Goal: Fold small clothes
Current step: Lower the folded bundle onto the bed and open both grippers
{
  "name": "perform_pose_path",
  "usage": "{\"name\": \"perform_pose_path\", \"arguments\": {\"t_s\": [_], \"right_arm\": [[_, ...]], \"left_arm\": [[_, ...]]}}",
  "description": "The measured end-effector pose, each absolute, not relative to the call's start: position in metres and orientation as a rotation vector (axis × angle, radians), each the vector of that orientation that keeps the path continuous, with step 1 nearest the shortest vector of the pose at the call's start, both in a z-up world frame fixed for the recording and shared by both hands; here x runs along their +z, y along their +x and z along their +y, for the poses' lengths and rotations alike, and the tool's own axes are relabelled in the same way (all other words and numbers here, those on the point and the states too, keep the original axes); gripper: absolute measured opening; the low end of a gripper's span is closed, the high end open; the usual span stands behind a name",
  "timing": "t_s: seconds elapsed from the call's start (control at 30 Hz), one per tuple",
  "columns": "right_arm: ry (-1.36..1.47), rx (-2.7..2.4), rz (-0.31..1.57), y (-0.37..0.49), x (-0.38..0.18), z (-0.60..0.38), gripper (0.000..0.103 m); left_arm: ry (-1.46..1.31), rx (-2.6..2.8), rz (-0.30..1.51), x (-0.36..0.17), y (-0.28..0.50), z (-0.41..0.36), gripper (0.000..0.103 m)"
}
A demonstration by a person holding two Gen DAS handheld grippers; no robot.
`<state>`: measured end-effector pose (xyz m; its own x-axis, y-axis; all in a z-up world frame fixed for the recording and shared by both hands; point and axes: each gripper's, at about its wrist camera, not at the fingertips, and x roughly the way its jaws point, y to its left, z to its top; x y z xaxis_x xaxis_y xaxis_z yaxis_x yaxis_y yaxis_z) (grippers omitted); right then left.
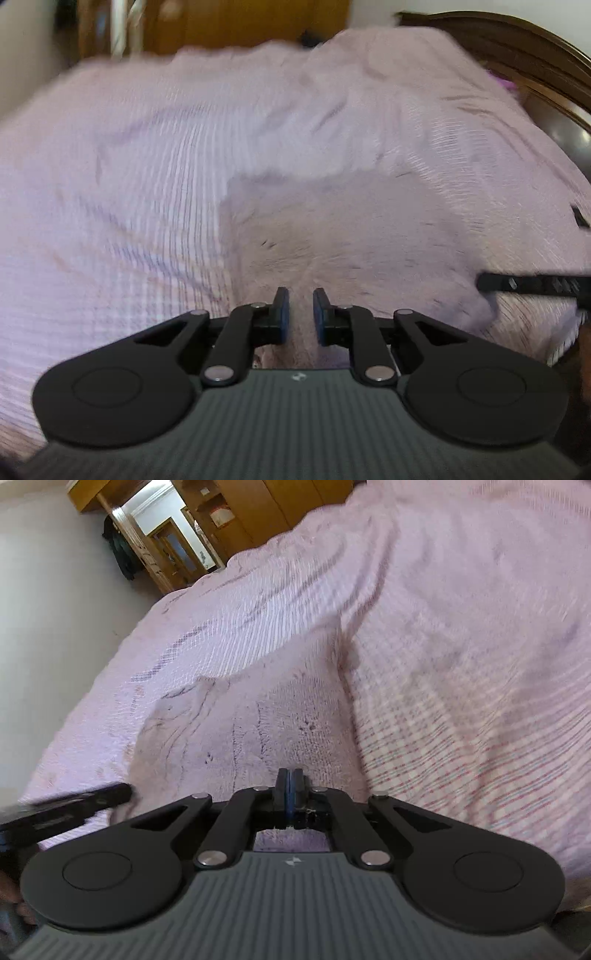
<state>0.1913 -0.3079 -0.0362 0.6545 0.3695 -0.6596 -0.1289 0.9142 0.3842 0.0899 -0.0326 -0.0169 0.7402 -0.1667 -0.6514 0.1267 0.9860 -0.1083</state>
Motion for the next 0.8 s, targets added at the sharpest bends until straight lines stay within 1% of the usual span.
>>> {"name": "perform_pose_path", "arguments": {"t_s": [0.1, 0.23, 0.33, 0.43, 0.53, 0.67, 0.8], "right_arm": [[0.300, 0.270, 0.781, 0.180, -0.019, -0.309, 0.000], [0.269, 0.307, 0.758, 0.172, -0.006, -0.301, 0.000], [0.232, 0.319, 0.739, 0.175, -0.012, -0.292, 0.000], [0.230, 0.323, 0.783, 0.186, -0.032, -0.287, 0.000], [0.207, 0.318, 0.815, 0.193, -0.054, -0.286, 0.000], [0.162, 0.309, 0.809, 0.195, -0.061, -0.279, 0.000], [0.172, 0.286, 0.772, 0.186, -0.053, -0.277, 0.000]], "left_arm": [[-0.058, -0.203, 0.683, -0.002, 0.071, -0.040, 0.018], [-0.095, -0.182, 0.697, -0.013, 0.075, -0.042, 0.018], [-0.124, -0.150, 0.739, -0.032, 0.083, -0.040, 0.018], [-0.157, -0.157, 0.807, -0.054, 0.091, -0.037, 0.016], [-0.178, -0.173, 0.821, -0.070, 0.094, -0.035, 0.015], [-0.164, -0.177, 0.810, -0.076, 0.092, -0.039, 0.014], [-0.122, -0.176, 0.793, -0.067, 0.080, -0.046, 0.014]]}}
